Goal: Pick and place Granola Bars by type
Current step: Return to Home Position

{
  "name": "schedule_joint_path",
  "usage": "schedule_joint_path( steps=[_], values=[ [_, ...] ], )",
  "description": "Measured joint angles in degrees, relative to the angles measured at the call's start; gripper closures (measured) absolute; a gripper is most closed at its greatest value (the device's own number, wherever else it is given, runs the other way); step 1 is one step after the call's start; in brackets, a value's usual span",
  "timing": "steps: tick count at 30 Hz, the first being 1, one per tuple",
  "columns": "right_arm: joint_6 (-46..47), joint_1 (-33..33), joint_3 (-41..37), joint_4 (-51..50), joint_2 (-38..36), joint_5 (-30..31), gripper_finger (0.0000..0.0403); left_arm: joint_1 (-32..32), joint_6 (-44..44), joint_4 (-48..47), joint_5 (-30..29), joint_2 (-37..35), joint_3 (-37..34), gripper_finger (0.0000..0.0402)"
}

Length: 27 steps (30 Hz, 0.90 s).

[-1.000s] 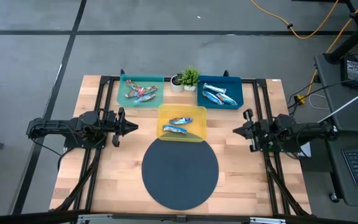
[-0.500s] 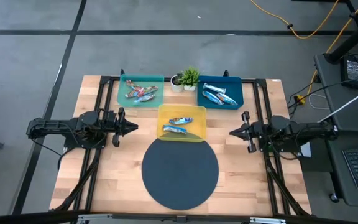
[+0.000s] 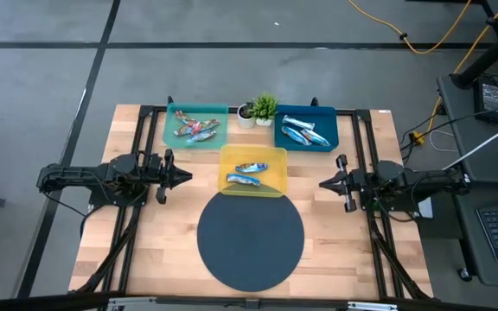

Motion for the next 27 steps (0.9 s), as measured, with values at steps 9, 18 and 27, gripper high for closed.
schedule_joint_path(
  steps=[9,18,27],
  values=[
    [0.00,0.00,0.02,0.05,0.00,0.02,0.0390,-0.01,-0.02,0.00,0.00,0.00,0.00,0.0364],
    [-0.01,0.00,0.04,0.07,0.00,0.04,0.0390,-0.01,0.00,0.00,0.00,0.00,0.00,0.0367],
    [-0.01,0.00,0.04,0.07,0.00,0.04,0.0390,0.01,0.00,0.00,0.00,-0.02,0.00,0.0366]
  ],
)
